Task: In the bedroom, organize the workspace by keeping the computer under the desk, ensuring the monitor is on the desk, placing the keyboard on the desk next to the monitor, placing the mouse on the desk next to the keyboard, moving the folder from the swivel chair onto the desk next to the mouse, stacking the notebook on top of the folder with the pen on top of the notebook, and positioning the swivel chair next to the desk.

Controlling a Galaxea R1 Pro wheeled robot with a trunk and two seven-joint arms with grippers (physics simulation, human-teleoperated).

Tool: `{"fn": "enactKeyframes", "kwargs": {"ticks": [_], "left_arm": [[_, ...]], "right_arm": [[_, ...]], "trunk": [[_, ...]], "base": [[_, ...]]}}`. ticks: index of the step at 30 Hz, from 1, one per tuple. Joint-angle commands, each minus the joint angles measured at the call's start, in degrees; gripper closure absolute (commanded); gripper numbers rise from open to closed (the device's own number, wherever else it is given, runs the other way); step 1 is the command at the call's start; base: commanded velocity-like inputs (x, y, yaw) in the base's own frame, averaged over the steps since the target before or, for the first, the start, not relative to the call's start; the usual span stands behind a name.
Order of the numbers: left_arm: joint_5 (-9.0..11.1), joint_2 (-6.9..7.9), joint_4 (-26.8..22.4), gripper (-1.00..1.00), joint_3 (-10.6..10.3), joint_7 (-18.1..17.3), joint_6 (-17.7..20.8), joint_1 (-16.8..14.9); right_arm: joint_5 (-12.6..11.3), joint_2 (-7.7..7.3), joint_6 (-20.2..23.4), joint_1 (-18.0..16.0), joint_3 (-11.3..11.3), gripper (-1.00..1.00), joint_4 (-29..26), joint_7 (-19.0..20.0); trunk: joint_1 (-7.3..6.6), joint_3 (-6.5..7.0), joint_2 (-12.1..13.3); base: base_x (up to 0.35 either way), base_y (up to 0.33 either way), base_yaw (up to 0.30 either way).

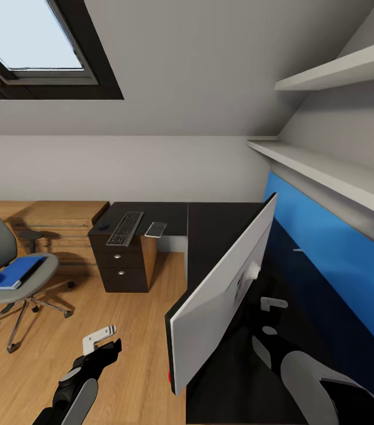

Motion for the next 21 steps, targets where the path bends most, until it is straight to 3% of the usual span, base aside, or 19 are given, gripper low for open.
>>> {"fn": "enactKeyframes", "kwargs": {"ticks": [1,9,21], "left_arm": [[0.4,0.08,-0.1,-1.0,-0.2,0.5,0.1,-0.1],[0.4,0.05,-0.1,-1.0,-0.1,0.5,0.1,-0.1],[0.4,0.02,-0.1,-1.0,-0.1,0.5,0.1,-0.1]], "right_arm": [[0.5,0.03,-0.2,-0.1,-0.4,1.0,0.0,-0.1],[0.5,0.03,-0.2,-0.1,-0.4,1.0,0.0,-0.1],[0.5,-0.47,-0.2,-0.1,-0.4,1.0,0.0,-0.1]], "trunk": [[0.03,-0.1,-0.1],[0.03,-0.1,-0.1],[0.03,-0.1,-0.1]], "base": [[0.0,0.0,0.0],[-0.021,-0.044,0.0],[-0.096,-0.267,0.0]]}}
